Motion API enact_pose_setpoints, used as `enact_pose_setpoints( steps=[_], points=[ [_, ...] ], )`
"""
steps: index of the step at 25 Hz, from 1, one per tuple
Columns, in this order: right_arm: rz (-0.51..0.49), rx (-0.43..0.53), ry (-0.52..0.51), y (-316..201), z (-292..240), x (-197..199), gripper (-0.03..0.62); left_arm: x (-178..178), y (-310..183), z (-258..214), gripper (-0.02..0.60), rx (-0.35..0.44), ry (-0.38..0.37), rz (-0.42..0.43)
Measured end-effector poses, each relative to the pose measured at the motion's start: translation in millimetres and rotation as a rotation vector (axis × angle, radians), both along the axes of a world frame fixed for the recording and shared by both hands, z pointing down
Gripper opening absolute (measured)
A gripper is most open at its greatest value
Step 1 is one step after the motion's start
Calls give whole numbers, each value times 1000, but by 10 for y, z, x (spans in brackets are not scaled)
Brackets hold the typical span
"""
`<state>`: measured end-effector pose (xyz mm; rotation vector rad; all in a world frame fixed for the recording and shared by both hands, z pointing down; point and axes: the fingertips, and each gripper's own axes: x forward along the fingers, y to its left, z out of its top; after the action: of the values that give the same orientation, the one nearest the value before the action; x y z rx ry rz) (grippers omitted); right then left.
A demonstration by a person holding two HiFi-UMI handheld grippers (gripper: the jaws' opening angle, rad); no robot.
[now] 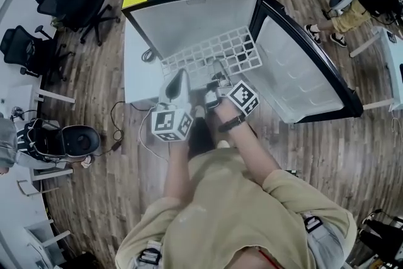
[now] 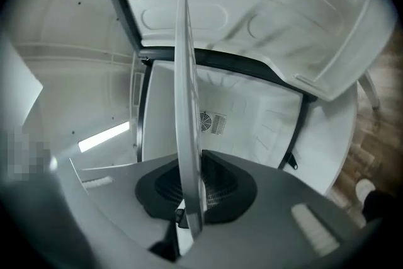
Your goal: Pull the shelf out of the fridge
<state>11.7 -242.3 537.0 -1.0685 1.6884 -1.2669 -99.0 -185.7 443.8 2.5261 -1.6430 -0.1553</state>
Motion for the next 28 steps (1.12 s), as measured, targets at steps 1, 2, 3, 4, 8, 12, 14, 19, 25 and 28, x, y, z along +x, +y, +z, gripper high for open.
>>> enact_pose_setpoints(
  steps=[1,2,3,4,8,12,14,19,25,28],
  points=[
    [-11,18,48,35,-31,0,31,-3,5,24,0,-5,-2,-5],
    [-20,33,93,68,-62,5,31,-4,11,40,0,-8,-5,-9],
    [-26,49,139,99,-97,15,29,-2,16,47,0,-9,-5,-12],
    [-30,70,184,124,-142,28,31,3,19,49,0,-8,-4,-13],
    [-33,188,419,179,-386,89,29,40,-12,53,0,3,-24,-17],
    [15,270,721,234,-600,227,29,49,-38,44,-1,26,-54,-27],
    [44,327,877,263,-713,294,29,45,-49,33,-1,33,-61,-32],
    [99,431,1146,332,-875,431,29,5,-68,13,-2,42,-92,-45],
    [119,455,1291,358,-900,543,29,-110,-82,-38,-2,69,-143,-76],
    [118,456,1316,360,-893,567,29,-152,-79,-24,0,70,-159,-82]
  ],
)
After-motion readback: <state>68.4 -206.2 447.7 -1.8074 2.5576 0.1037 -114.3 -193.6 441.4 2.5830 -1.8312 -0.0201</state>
